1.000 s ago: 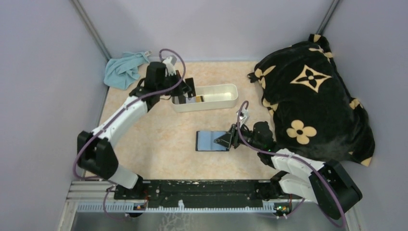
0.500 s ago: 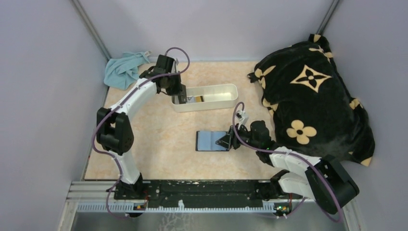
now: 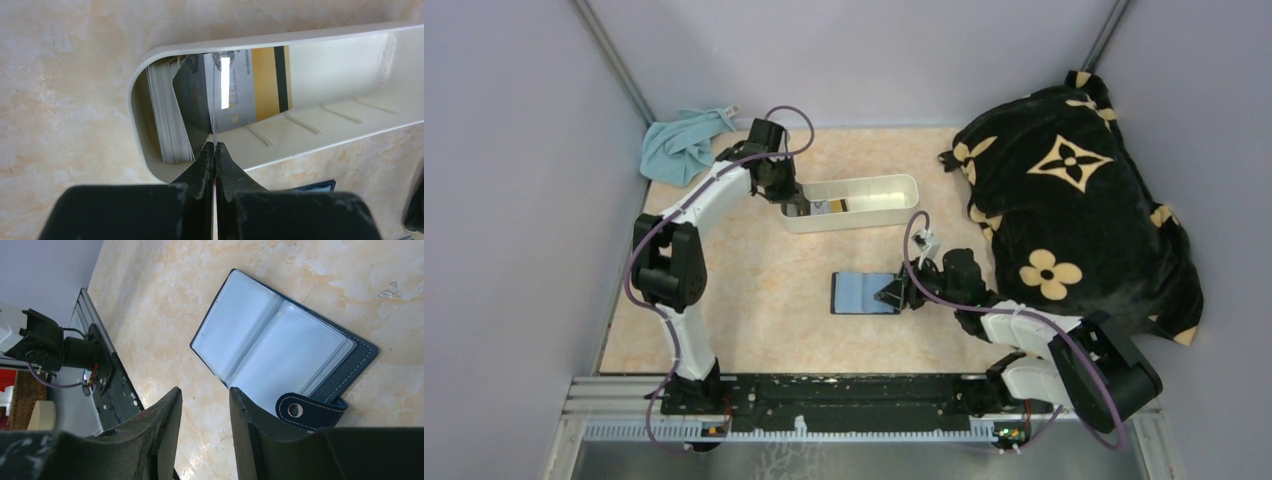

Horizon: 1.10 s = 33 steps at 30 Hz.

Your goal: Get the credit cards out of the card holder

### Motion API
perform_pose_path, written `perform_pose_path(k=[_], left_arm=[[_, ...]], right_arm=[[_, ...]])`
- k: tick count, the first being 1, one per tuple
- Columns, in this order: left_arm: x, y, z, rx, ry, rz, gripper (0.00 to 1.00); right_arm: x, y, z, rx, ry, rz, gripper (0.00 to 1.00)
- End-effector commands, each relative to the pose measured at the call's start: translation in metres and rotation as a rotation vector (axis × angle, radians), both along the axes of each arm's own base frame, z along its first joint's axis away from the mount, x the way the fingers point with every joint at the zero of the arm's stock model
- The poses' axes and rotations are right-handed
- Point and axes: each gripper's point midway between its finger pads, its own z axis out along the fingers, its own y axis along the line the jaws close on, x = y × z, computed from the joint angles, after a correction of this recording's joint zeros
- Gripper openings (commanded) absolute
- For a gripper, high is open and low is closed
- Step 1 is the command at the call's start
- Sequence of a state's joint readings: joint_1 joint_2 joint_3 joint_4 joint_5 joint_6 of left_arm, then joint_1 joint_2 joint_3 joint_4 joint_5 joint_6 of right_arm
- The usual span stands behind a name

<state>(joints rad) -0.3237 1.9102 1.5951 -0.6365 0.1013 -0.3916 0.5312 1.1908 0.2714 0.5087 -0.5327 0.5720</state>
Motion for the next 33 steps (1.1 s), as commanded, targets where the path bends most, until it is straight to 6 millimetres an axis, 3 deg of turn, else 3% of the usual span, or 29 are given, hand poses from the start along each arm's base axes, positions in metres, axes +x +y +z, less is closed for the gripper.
perform_pose_path(k=[1, 9, 14, 21, 28, 33], left_arm=[[0.005, 0.009, -0.012, 0.022, 0.025, 0.012, 0.00], [0.008, 0.012, -0.029, 0.033, 0.050, 0.023, 0.00], [0.008, 0.010, -0.030, 0.019, 0.054, 0.016, 0.13], [0.011, 0.008, -0.021, 0.002, 0.027, 0.018, 0.21], [0.015, 0.011, 0.000, 0.003, -0.029, 0.031, 0.20], [0.017, 0.012, 0.019, -0.014, -0.104, 0.047, 0.07]], right_arm=[[0.018, 0.006, 0.027, 0.039, -0.101, 0.000, 0.40], [0.020, 0.004, 0.024, 0.029, -0.100, -0.006, 0.40], [0.022, 0.003, 0.022, 0.026, -0.099, -0.007, 0.40], [0.023, 0.004, 0.020, 0.025, -0.096, -0.004, 0.40], [0.024, 0.004, 0.019, 0.025, -0.092, -0.005, 0.39], [0.024, 0.005, 0.017, 0.023, -0.087, -0.002, 0.39]])
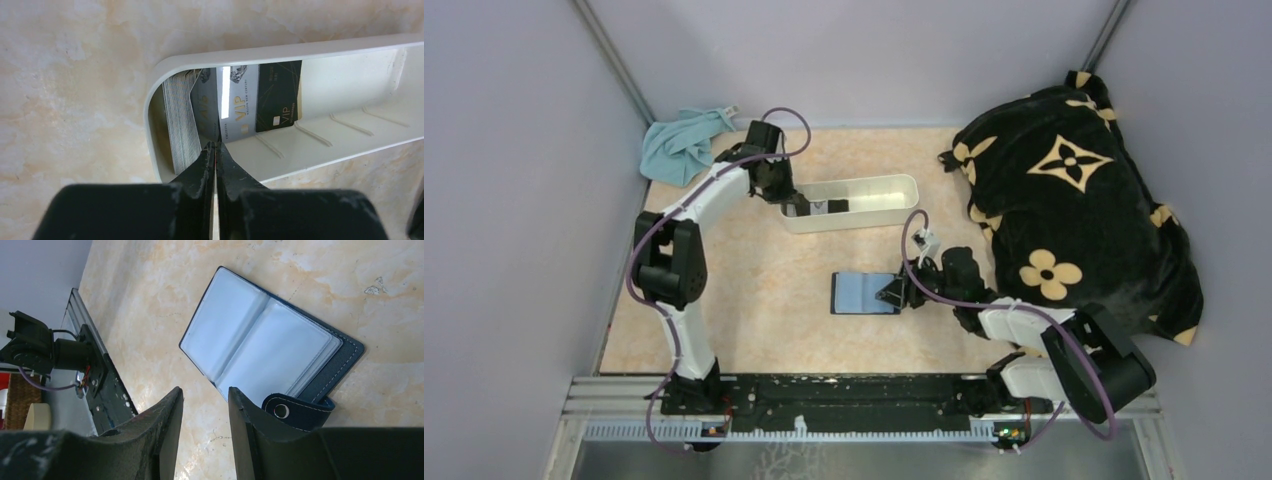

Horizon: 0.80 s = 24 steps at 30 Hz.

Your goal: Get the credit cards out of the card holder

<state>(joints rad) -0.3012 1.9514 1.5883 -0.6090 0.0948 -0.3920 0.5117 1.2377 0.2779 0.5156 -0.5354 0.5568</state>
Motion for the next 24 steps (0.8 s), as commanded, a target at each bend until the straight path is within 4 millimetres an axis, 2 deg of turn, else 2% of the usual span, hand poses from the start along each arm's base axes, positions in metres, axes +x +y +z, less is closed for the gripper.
perform_pose_path(k=[1, 4, 7, 13, 18, 24], left_arm=[[0.009, 0.004, 0.041, -0.023, -0.133, 0.028, 0.02], [0.009, 0.007, 0.050, -0.016, -0.149, 0.039, 0.00], [0.008, 0.008, 0.048, -0.007, -0.142, 0.040, 0.00], [0.005, 0.012, 0.022, 0.022, -0.071, 0.063, 0.00], [0.007, 0.014, 0.014, 0.031, -0.065, 0.076, 0.00], [0.006, 0.007, -0.004, 0.012, -0.021, 0.059, 0.00]], right_arm=[[0.019, 0.009, 0.026, 0.045, -0.102, 0.012, 0.39], [0.020, 0.010, 0.025, 0.046, -0.099, 0.014, 0.39], [0.021, 0.011, 0.024, 0.047, -0.094, 0.017, 0.39], [0.019, 0.012, 0.019, 0.048, -0.075, 0.021, 0.38], [0.017, 0.009, 0.016, 0.039, -0.067, 0.014, 0.38], [0.016, 0.008, 0.017, 0.037, -0.071, 0.008, 0.38]])
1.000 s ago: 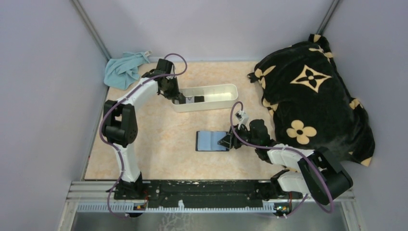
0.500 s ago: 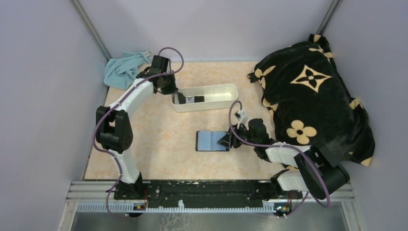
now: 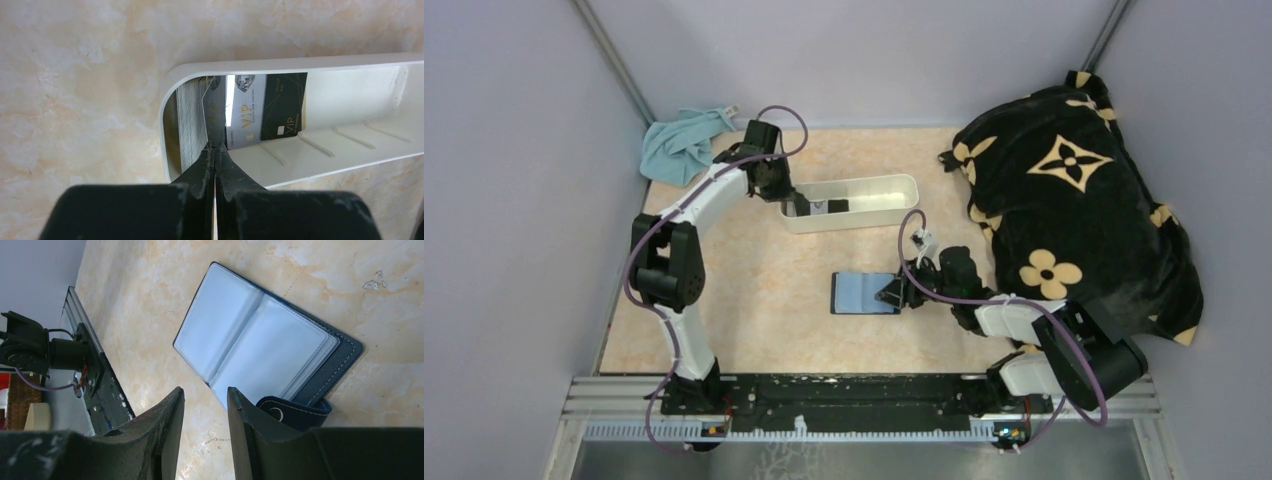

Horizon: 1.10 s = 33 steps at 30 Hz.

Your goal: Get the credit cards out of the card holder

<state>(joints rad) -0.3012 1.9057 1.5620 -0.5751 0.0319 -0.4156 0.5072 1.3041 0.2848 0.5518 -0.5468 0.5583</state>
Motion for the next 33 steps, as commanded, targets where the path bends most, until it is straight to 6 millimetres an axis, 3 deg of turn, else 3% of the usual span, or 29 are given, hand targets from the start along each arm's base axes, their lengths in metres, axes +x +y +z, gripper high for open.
perform_pose_path(k=[1, 16, 23, 28, 33], left_arm=[[0.001, -0.002, -0.020, -0.009, 0.043, 0.002, 0.00], [0.009, -0.013, -0.031, -0.047, 0.038, -0.032, 0.00], [0.011, -0.013, -0.042, -0.032, 0.063, -0.031, 0.07], [0.011, -0.009, -0.021, -0.033, 0.016, -0.010, 0.13], [0.009, -0.007, 0.027, -0.065, -0.102, -0.004, 0.22]], right_arm=[[0.014, 0.006, 0.027, 0.044, -0.094, 0.002, 0.38], [0.014, 0.005, 0.025, 0.041, -0.089, -0.007, 0.37], [0.013, 0.003, 0.024, 0.036, -0.089, -0.014, 0.37], [0.013, 0.002, 0.025, 0.032, -0.093, -0.017, 0.37], [0.014, 0.002, 0.029, 0.038, -0.103, -0.018, 0.37]])
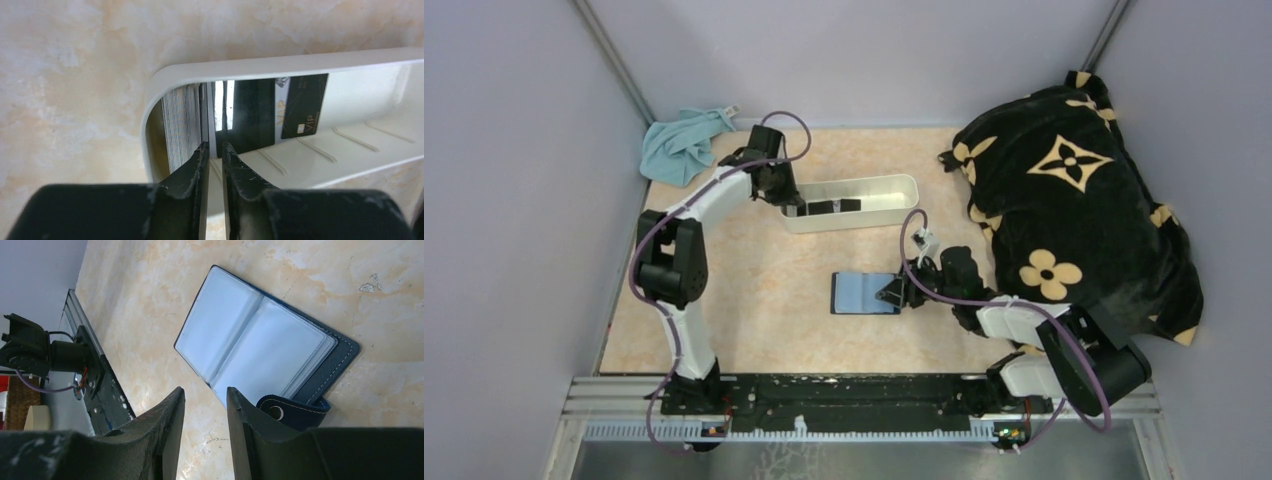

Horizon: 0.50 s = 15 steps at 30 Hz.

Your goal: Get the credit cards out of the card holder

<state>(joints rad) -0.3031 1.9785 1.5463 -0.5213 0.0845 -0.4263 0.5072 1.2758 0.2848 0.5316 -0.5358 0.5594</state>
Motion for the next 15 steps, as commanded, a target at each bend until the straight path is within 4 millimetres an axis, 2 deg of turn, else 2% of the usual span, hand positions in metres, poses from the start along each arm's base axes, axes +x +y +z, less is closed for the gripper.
perform_pose_path(k=[1, 6, 9, 10, 12, 15], left_arm=[[0.005, 0.005, 0.070, -0.039, -0.180, 0.026, 0.23], [-0.006, 0.004, 0.138, -0.097, -0.364, -0.013, 0.29], [-0.019, -0.005, 0.168, -0.138, -0.480, -0.051, 0.40], [-0.028, -0.009, 0.167, -0.153, -0.497, -0.069, 0.45], [-0.044, -0.022, 0.169, -0.179, -0.540, -0.113, 0.43], [-0.074, -0.046, 0.151, -0.170, -0.543, -0.195, 0.19]], right_arm=[[0.014, 0.004, 0.026, 0.039, -0.099, -0.009, 0.37], [0.019, 0.004, 0.041, 0.052, -0.136, -0.023, 0.37], [0.022, 0.001, 0.047, 0.043, -0.149, -0.045, 0.41], [0.023, 0.001, 0.049, 0.038, -0.154, -0.047, 0.43], [0.026, -0.001, 0.051, 0.018, -0.164, -0.056, 0.54], [0.033, -0.005, 0.051, -0.049, -0.176, -0.078, 0.67]])
